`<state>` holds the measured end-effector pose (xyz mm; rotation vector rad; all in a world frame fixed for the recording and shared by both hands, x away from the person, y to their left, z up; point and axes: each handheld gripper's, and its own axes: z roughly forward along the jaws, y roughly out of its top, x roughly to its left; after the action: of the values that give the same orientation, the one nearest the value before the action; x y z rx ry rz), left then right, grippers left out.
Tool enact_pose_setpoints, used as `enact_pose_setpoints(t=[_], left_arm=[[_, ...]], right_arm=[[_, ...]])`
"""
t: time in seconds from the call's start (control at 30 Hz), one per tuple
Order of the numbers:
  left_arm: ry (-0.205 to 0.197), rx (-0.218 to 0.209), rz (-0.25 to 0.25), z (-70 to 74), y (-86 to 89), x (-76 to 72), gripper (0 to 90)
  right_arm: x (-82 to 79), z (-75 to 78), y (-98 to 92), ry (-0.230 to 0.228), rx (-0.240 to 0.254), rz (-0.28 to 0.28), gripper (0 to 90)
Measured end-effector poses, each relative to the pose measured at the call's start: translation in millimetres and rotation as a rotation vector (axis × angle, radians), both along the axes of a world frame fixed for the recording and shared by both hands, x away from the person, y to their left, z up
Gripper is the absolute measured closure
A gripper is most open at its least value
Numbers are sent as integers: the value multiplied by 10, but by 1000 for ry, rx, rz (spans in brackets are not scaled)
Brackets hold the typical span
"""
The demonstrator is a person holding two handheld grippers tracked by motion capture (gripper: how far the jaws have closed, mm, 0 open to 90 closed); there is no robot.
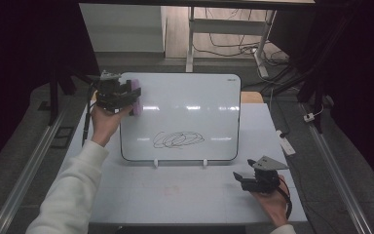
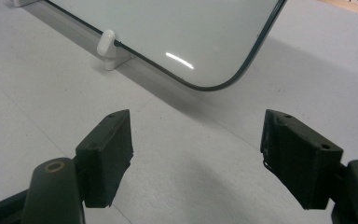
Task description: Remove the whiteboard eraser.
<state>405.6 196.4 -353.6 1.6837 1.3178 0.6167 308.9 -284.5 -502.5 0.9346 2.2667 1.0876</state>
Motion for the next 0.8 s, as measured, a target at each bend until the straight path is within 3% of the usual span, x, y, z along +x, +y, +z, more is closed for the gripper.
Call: enact_pose_setpoints(t=[0.1, 0.5, 0.67, 0.8], left_arm=[[-11, -7, 6, 5, 3, 1, 539], [-7, 7, 31, 63, -30, -81, 599], [-29, 6, -8, 116, 3, -246, 604], [-36, -18, -55, 95, 36, -409, 604]], right_arm=[[5, -9, 4, 1, -6, -2, 242], [-2, -3, 10, -1, -9, -6, 241], [-11, 10, 1, -8, 0, -10, 241], [-13, 12, 2, -8, 3, -11, 242]])
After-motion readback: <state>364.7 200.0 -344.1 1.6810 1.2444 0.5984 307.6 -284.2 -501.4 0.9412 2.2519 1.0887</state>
